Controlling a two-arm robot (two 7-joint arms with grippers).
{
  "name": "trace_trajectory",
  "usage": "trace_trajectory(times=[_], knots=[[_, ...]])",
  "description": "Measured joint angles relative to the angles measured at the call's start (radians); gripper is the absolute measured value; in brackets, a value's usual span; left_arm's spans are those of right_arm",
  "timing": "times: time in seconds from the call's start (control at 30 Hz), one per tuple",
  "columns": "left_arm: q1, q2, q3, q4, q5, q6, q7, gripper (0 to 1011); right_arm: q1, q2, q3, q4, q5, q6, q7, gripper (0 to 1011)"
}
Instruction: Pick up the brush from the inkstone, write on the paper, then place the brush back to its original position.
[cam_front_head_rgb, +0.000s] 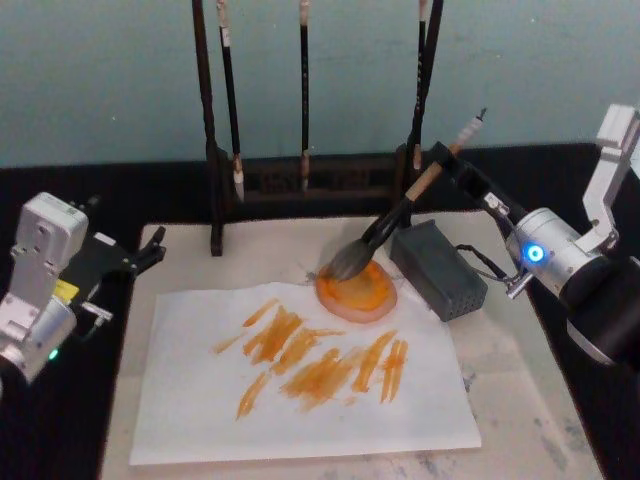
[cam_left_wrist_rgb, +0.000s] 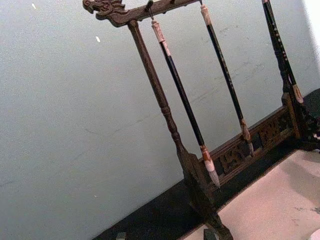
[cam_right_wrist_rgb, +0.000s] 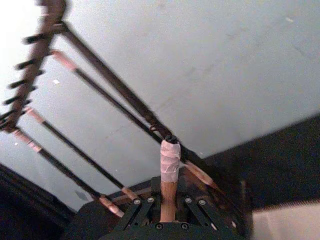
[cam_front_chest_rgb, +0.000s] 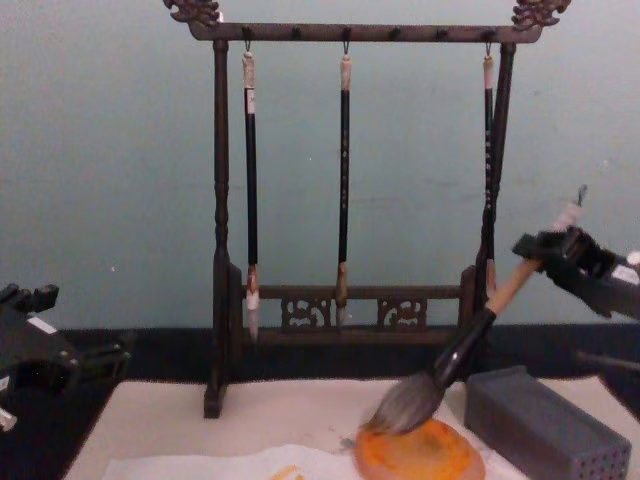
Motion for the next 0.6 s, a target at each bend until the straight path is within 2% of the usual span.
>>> trace_trajectory(times=[0.2,0.3,0.6], knots=[[0.0,0.0,0.0,0.0,0.0,0.0,0.0,1001,-0.007,0.028,-0.035,-0.065,-0.078,-0.029,-0.001,176],[0.0,0.0,0.0,0.0,0.0,0.0,0.0,1001,-0.011,0.045,-0.058,-0.103,-0.142,-0.045,-0.001,176],[0.0,0.0,0.0,0.0,0.0,0.0,0.0,1001,-0.014,0.077,-0.111,-0.173,-0.272,-0.062,0.017,176]])
